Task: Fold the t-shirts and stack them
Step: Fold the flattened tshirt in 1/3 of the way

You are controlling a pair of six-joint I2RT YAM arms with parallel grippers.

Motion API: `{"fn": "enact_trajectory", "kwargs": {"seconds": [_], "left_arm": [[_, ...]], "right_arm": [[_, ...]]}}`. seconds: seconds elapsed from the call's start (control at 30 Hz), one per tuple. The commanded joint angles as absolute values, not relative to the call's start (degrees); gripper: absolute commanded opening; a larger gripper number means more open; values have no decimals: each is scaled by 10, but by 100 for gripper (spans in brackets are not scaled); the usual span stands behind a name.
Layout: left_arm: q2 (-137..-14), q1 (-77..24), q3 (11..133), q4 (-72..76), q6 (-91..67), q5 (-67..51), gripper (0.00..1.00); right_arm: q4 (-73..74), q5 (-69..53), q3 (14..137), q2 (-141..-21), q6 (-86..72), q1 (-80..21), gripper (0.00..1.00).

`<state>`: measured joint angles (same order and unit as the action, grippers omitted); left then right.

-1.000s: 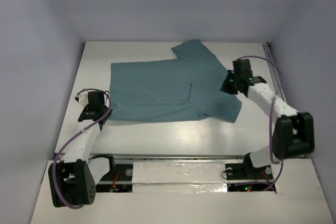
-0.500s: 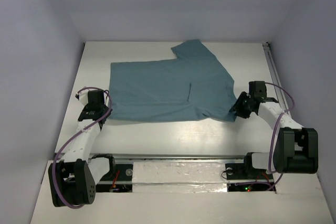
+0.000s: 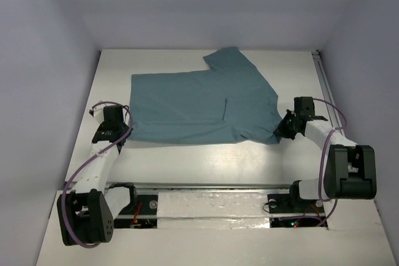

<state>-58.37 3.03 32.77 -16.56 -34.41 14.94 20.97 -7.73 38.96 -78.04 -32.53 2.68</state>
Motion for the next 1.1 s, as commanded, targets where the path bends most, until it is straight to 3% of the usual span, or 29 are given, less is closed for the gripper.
{"fn": "enact_trajectory", "kwargs": {"seconds": [0.0,0.37,0.47,0.5,0.53,0.57,0.63,0.77,0.83,1.07], "left_arm": [[-584,30,363,-169,-324,178,0],[-609,30,371,-170,-302,199,0],[-622,30,377,-170,-288,197,0],[-624,30,381,-169,-286,197,0],[-625,30,381,-170,-283,196,0],[-626,30,382,-169,-281,194,0],[-624,30,381,-168,-281,188,0],[-615,30,376,-163,-283,177,0],[-615,30,376,-160,-281,171,0],[-618,30,374,-154,-280,163,0]], "right_arm": [[204,-20,428,-776,-302,31,0],[214,23,448,-773,-262,36,0],[216,20,450,-781,-265,41,18],[220,13,448,-778,-266,41,43],[235,13,447,-772,-274,41,55],[243,15,444,-764,-280,41,64],[261,18,432,-728,-299,41,70],[297,6,404,-675,-333,41,65],[302,-22,391,-665,-336,41,55],[285,-58,363,-694,-327,41,53]]}}
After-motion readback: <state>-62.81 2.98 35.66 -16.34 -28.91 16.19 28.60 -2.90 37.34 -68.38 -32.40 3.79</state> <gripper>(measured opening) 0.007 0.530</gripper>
